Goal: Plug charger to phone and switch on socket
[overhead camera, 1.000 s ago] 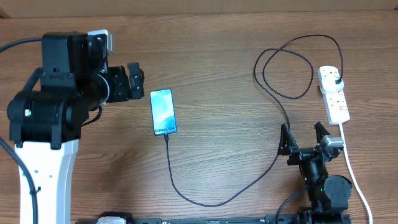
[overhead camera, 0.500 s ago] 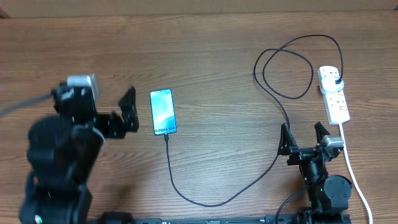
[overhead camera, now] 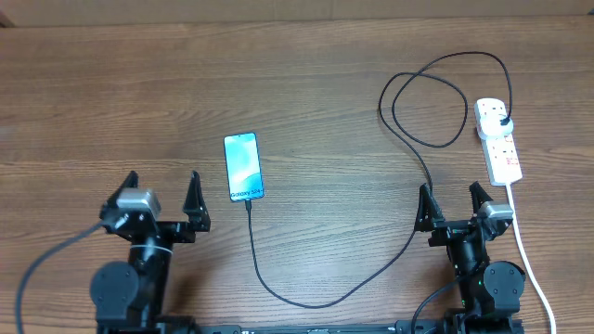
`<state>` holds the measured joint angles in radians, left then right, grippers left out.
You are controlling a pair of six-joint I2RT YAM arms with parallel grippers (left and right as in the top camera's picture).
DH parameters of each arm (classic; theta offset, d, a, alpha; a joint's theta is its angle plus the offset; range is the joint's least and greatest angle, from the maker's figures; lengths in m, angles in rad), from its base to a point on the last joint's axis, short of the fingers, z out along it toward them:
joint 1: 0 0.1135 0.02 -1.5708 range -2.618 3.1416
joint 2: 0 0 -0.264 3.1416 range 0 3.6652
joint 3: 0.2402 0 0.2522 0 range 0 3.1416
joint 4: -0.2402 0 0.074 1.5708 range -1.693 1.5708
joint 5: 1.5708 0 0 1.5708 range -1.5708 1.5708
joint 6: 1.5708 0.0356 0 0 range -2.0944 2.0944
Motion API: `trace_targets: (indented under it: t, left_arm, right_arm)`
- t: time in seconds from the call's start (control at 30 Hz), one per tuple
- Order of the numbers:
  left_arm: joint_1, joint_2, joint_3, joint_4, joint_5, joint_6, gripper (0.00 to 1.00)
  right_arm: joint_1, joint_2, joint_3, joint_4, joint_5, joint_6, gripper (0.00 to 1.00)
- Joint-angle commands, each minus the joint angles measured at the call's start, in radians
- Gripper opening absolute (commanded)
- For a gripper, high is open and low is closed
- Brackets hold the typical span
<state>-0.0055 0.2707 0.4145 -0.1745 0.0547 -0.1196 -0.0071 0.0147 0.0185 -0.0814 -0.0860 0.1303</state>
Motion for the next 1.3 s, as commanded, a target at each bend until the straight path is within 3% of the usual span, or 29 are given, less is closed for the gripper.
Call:
trace_targets:
  t: [0.0, 0.5, 1.27]
  left_arm:
    - [0.006, -0.089, -0.121, 0.069, -0.014, 0.019, 1.00]
    - [0.006, -0.268, -0.374, 0.139, -0.032, 0.019, 1.00]
    - [0.006, -0.266, -0.410, 0.097, -0.032, 0.019, 1.00]
  right_arm:
    - [-0.007, -0.012, -0.010, 0.006, 0.006, -0.005, 1.00]
    - [-0.007, -0.012, -0.010, 0.006, 0.006, -0.005, 1.00]
    - [-0.007, -0.012, -0.010, 0.006, 0.006, -0.005, 1.00]
